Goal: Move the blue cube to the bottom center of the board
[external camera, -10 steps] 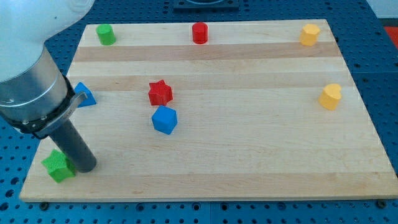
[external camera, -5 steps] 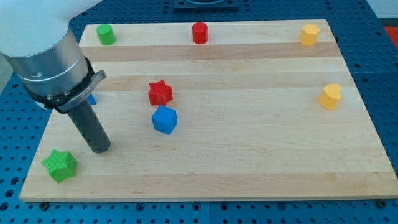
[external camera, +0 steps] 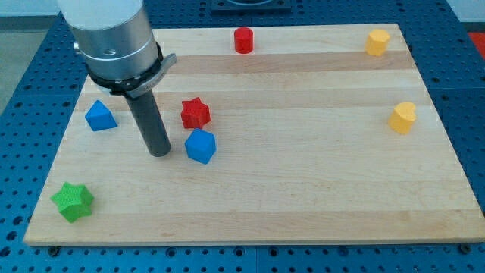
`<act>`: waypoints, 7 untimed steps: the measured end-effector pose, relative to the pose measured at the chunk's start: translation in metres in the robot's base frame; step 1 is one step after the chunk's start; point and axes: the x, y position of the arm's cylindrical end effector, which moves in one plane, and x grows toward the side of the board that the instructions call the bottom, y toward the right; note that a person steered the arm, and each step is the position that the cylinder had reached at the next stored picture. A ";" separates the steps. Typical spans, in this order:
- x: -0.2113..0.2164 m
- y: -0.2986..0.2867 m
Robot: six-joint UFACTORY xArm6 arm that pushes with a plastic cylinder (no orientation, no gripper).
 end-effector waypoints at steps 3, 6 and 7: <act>0.000 0.040; -0.003 0.061; -0.017 0.062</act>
